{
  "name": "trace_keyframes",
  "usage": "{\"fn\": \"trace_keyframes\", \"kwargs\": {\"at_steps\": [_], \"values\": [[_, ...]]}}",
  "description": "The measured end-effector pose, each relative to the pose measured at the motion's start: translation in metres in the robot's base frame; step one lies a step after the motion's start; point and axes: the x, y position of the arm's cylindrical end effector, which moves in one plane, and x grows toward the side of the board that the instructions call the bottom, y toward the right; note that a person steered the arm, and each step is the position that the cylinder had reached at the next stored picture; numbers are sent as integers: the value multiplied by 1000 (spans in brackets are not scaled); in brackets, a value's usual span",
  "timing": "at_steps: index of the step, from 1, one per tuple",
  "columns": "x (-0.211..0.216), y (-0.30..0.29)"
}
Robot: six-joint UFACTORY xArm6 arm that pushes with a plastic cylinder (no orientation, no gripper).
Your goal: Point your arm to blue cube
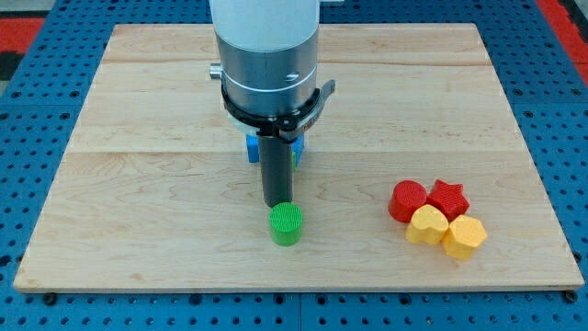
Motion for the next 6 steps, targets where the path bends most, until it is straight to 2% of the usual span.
{"fn": "trace_keyframes", "kwargs": {"at_steps": [1, 2, 3, 4, 5, 6], "values": [[2, -3], [-1, -54], [-37, -80], [-87, -69], [-123, -27], [-126, 20]]}}
